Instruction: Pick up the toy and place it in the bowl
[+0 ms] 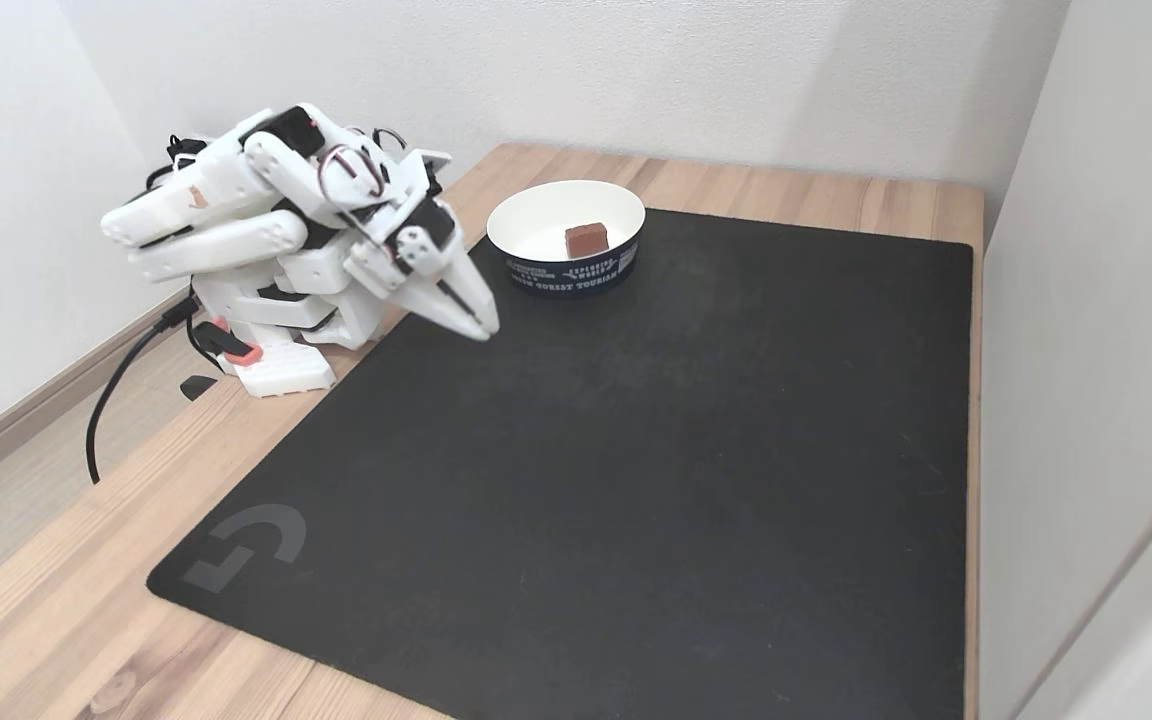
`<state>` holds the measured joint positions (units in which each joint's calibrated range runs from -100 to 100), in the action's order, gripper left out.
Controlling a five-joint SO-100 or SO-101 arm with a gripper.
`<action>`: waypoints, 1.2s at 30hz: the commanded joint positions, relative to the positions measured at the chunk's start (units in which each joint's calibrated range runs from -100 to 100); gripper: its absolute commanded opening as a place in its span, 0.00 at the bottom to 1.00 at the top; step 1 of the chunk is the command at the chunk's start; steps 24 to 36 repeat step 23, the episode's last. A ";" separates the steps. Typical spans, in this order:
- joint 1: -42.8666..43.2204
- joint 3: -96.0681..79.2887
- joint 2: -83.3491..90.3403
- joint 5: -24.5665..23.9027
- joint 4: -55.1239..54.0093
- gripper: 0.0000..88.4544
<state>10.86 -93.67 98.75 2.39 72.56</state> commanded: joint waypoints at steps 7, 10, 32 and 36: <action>-0.20 0.07 0.50 -0.15 -0.50 0.03; -0.20 0.07 0.50 -0.15 -0.50 0.03; -0.20 0.07 0.50 -0.15 -0.50 0.03; -0.20 0.07 0.50 -0.15 -0.50 0.03</action>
